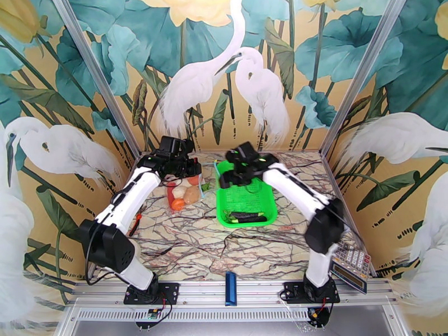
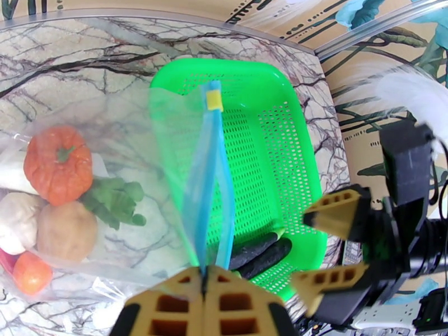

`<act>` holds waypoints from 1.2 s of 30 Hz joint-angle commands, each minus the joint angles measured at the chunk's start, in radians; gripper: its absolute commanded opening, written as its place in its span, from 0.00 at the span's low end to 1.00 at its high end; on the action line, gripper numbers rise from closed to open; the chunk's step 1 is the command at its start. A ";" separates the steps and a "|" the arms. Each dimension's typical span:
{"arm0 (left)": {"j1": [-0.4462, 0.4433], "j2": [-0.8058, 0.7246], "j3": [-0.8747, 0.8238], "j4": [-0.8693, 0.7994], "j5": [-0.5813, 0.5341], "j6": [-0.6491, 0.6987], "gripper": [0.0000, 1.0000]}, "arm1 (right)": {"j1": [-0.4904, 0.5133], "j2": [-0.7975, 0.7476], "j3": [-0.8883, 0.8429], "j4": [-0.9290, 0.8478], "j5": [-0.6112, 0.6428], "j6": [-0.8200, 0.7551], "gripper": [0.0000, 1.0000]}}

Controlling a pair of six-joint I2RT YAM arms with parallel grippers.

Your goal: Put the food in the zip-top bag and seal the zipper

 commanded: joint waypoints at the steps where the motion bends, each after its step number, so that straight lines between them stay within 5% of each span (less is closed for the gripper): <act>1: 0.009 -0.037 -0.022 -0.009 0.001 0.028 0.00 | 0.010 -0.042 -0.113 -0.090 0.027 -0.091 0.74; 12: 0.013 -0.011 -0.010 0.001 0.019 0.028 0.00 | 0.017 0.014 -0.194 -0.142 0.220 -0.198 0.78; 36: 0.032 -0.010 -0.010 0.005 -0.001 0.022 0.00 | 0.030 0.185 -0.131 -0.193 0.120 -0.396 0.80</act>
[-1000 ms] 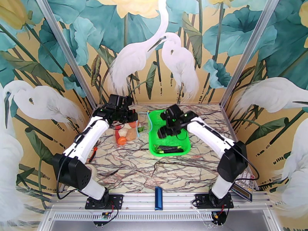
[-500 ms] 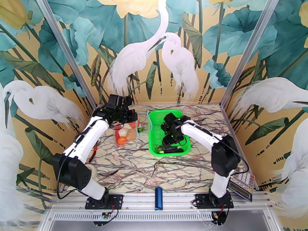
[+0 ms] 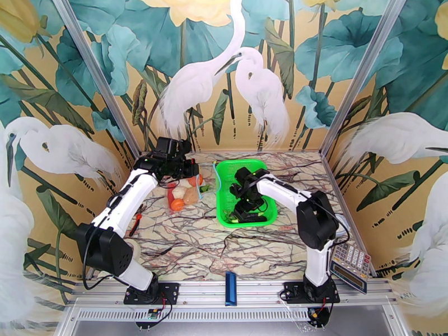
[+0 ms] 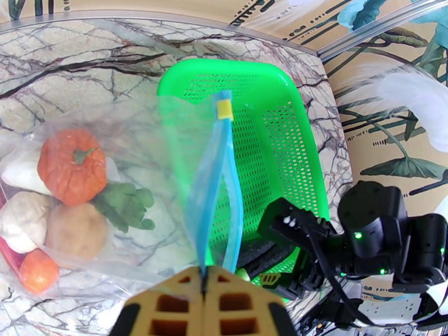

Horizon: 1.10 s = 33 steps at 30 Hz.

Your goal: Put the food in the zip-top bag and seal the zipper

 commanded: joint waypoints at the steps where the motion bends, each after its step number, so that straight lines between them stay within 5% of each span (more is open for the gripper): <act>1: 0.010 0.002 0.002 0.004 -0.001 0.006 0.00 | 0.012 0.027 0.031 -0.029 -0.025 -0.038 0.80; 12: 0.012 0.005 0.006 0.005 0.003 0.000 0.00 | 0.032 0.097 0.056 -0.056 -0.031 -0.079 0.81; 19: 0.013 0.015 0.030 -0.006 0.004 0.004 0.00 | 0.034 0.164 0.086 -0.030 0.071 -0.057 0.80; 33: 0.014 0.022 0.044 -0.022 0.004 0.008 0.00 | -0.009 0.332 0.350 0.002 0.156 0.206 0.81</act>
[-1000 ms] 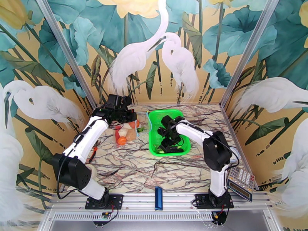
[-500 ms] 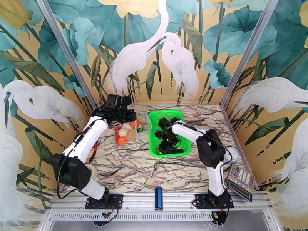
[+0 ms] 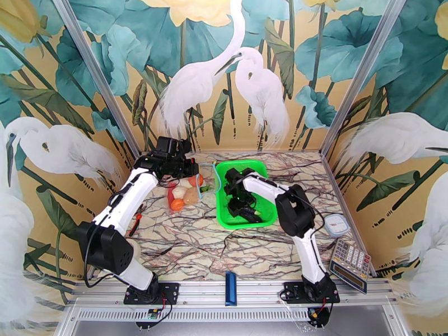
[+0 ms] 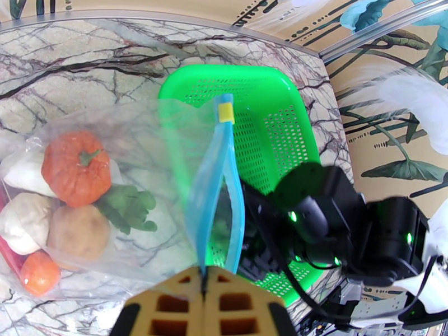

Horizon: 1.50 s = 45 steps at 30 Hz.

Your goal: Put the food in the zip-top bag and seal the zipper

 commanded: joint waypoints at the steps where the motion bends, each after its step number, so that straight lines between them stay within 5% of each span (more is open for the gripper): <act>1: 0.007 0.007 0.032 -0.021 0.005 0.008 0.00 | -0.023 0.059 0.093 0.002 0.033 0.114 0.81; 8: 0.008 0.001 0.022 -0.025 0.004 0.012 0.00 | -0.081 0.099 0.185 0.025 -0.005 0.256 0.81; 16: 0.013 -0.011 0.006 -0.025 -0.001 0.020 0.00 | -0.163 0.034 0.080 0.185 -0.172 0.399 0.81; 27: 0.019 -0.014 0.003 -0.017 0.005 0.024 0.00 | -0.170 -0.165 -0.021 0.313 -0.189 0.402 0.86; 30: 0.020 -0.012 0.003 -0.014 0.005 0.024 0.00 | -0.168 -0.184 -0.001 0.250 -0.143 0.372 0.81; 34: 0.020 -0.012 0.005 -0.013 0.004 0.024 0.00 | -0.158 -0.191 0.013 0.140 -0.140 0.328 0.63; 45: 0.019 -0.003 0.009 0.003 0.009 0.010 0.00 | -0.081 -0.161 -0.041 0.025 -0.060 0.321 0.59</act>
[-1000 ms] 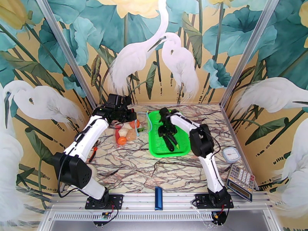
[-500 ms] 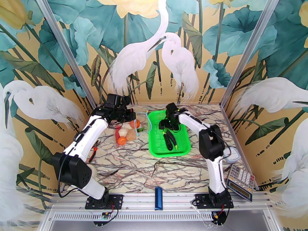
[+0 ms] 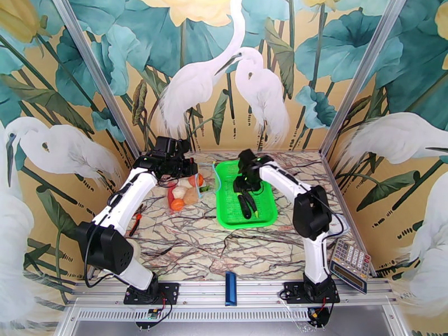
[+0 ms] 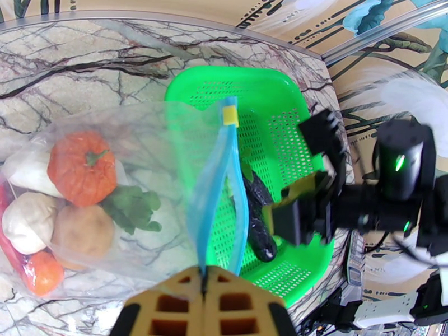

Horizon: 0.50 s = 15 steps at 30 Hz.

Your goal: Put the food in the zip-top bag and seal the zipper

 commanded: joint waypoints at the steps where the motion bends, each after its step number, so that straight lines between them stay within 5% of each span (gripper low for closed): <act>1: 0.007 -0.001 0.009 0.006 0.011 0.006 0.00 | 0.004 0.029 -0.007 -0.053 0.072 -0.001 0.58; 15: 0.007 -0.013 -0.001 0.000 -0.002 0.002 0.00 | 0.012 0.126 0.042 -0.071 0.051 -0.020 0.53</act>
